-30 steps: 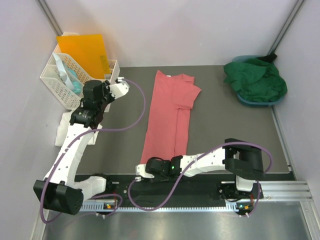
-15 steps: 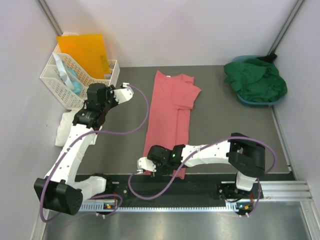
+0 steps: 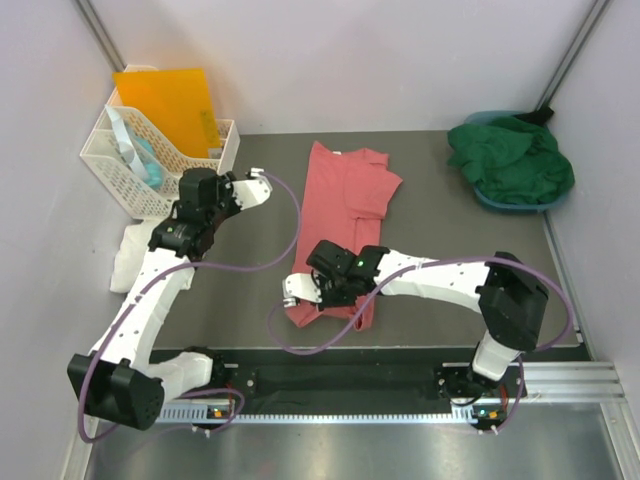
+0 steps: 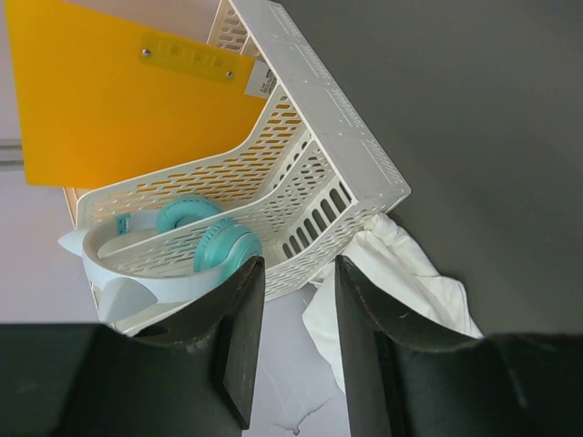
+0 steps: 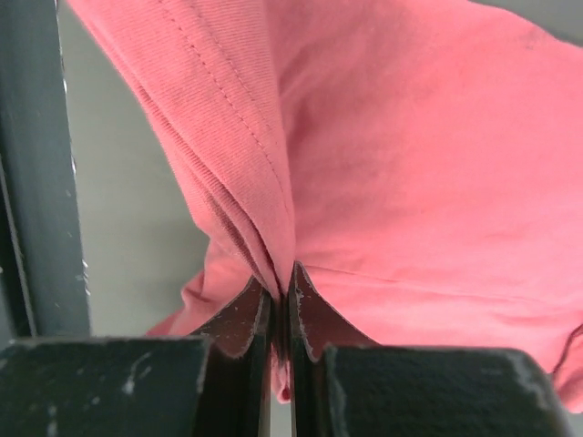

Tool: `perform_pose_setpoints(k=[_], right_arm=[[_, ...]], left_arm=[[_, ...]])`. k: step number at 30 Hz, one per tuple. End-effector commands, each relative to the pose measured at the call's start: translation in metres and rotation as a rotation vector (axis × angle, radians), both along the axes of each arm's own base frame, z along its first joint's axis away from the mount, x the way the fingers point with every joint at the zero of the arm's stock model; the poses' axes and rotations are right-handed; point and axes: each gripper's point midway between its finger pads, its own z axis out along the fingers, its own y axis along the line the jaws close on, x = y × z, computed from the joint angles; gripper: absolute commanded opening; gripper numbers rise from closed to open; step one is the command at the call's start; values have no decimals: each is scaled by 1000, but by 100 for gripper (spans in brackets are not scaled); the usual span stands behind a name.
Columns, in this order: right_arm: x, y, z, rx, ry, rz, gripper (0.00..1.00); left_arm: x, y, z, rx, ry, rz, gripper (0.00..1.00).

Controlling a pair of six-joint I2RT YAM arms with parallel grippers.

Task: Fold and stack the t-shirts
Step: Grab the bottom of the folded rectangular tshirt with right arm, then fold the folded rectangular tshirt in 1/3 of the way

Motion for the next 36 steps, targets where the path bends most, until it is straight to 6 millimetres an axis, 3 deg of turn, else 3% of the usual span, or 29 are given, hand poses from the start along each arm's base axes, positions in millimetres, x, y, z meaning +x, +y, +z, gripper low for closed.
perform_pose_setpoints(k=[1, 4, 14, 26, 36], right_arm=[[13, 1, 30, 35, -40, 115, 0], [30, -9, 36, 4, -54, 139, 0], [116, -23, 67, -31, -150, 110, 0], [185, -21, 54, -69, -200, 78, 0], [225, -9, 42, -55, -249, 40, 1]], left_arm=[[5, -4, 4, -3, -20, -6, 42], [6, -6, 2, 1, -14, -14, 42], [2, -19, -19, -9, 53, -48, 43], [8, -27, -26, 3, 72, -86, 43], [17, -30, -36, 6, 90, -89, 43]])
